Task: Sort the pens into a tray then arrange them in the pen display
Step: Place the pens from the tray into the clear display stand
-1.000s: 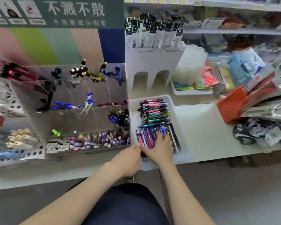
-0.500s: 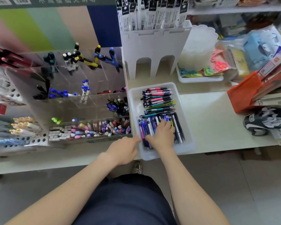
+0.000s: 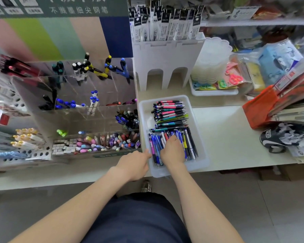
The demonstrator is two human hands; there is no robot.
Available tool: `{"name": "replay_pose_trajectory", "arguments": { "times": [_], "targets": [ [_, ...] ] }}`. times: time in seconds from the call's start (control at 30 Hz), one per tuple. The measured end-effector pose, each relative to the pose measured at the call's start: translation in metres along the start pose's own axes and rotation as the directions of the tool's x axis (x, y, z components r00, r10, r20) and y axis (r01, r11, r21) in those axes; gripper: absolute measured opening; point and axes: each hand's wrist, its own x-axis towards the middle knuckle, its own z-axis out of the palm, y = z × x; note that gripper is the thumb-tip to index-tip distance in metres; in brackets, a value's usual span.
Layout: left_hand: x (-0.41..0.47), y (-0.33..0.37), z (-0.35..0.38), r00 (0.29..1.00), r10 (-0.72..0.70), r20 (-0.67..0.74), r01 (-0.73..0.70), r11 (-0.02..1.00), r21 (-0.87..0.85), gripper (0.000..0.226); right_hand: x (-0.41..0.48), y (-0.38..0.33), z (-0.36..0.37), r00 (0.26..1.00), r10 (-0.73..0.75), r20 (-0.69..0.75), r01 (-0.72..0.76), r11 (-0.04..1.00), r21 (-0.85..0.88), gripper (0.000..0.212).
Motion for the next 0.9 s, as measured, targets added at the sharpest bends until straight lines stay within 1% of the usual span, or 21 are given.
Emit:
{"name": "replay_pose_trajectory", "arguments": {
  "times": [0.07,0.17,0.27,0.33,0.4,0.47,0.5,0.53,0.6,0.63,0.67,0.7,0.73,0.77,0.8,0.83,0.9],
  "targets": [
    [-0.001,0.004,-0.003,1.0,-0.009,0.016,0.009,1.0,0.015,0.059,-0.001,0.003,-0.004,1.0,0.006,0.025,-0.007,0.998,0.068,0.049],
    [-0.004,0.011,-0.008,0.999,0.01,0.041,-0.011,0.999,0.032,0.057,-0.005,0.008,-0.011,1.0,0.018,0.005,-0.019,0.977,0.214,0.038],
    [-0.006,0.016,-0.012,0.998,0.057,-0.002,-0.057,0.998,-0.001,0.048,-0.011,0.011,-0.02,0.999,0.031,-0.027,-0.019,0.929,0.37,0.036],
    [-0.007,0.021,-0.016,0.994,0.086,-0.071,-0.091,0.992,-0.082,0.044,-0.016,0.011,-0.03,0.998,0.034,-0.057,-0.002,0.873,0.488,0.035],
    [-0.009,0.029,-0.024,0.981,0.091,-0.171,-0.132,0.961,-0.244,0.04,-0.022,0.008,-0.043,0.992,0.026,-0.12,0.053,0.789,0.613,0.029],
    [-0.011,0.039,-0.033,0.961,0.024,-0.276,-0.146,0.889,-0.434,0.035,-0.029,0.001,-0.062,0.983,0.028,-0.182,0.113,0.689,0.716,0.025],
    [-0.012,0.043,-0.038,0.947,-0.045,-0.317,-0.145,0.824,-0.548,0.033,-0.033,-0.003,-0.073,0.979,0.034,-0.199,0.132,0.64,0.757,0.024],
    [-0.013,0.048,-0.043,0.934,-0.122,-0.337,-0.147,0.727,-0.671,0.032,-0.035,-0.008,-0.084,0.976,0.035,-0.213,0.152,0.588,0.795,0.022],
    [-0.016,0.056,-0.057,0.92,-0.241,-0.308,-0.159,0.49,-0.857,0.031,-0.044,-0.019,-0.109,0.971,0.001,-0.239,0.211,0.464,0.86,0.021],
    [-0.018,0.06,-0.065,0.923,-0.259,-0.285,-0.167,0.399,-0.902,0.032,-0.048,-0.027,-0.12,0.968,-0.026,-0.248,0.239,0.389,0.89,0.02],
    [-0.022,0.063,-0.073,0.933,-0.249,-0.258,-0.172,0.321,-0.931,0.033,-0.052,-0.034,-0.13,0.965,-0.056,-0.255,0.259,0.313,0.914,0.019],
    [-0.027,0.065,-0.08,0.949,-0.219,-0.226,-0.178,0.219,-0.959,0.035,-0.057,-0.042,-0.138,0.963,-0.077,-0.257,0.268,0.257,0.928,0.021],
    [-0.032,0.067,-0.087,0.968,-0.17,-0.187,-0.175,0.079,-0.981,0.039,-0.062,-0.05,-0.145,0.962,-0.091,-0.256,0.271,0.215,0.938,0.02],
    [-0.038,0.067,-0.093,0.984,-0.107,-0.143,-0.152,-0.074,-0.986,0.044,-0.064,-0.058,-0.148,0.96,-0.105,-0.261,0.278,0.2,0.94,0.015],
    [-0.042,0.066,-0.097,0.994,-0.044,-0.103,-0.11,-0.193,-0.975,0.049,-0.067,-0.065,-0.151,0.953,-0.119,-0.278,0.298,0.215,0.93,0.007],
    [-0.046,0.064,-0.101,0.998,0.006,-0.069,-0.064,-0.276,-0.959,0.052,-0.068,-0.07,-0.151,0.943,-0.131,-0.305,0.329,0.252,0.91,0.005],
    [-0.05,0.058,-0.104,0.998,0.038,-0.042,-0.026,-0.349,-0.937,0.051,-0.07,-0.077,-0.154,0.927,-0.159,-0.341,0.375,0.329,0.867,0.012]
  ]
}}
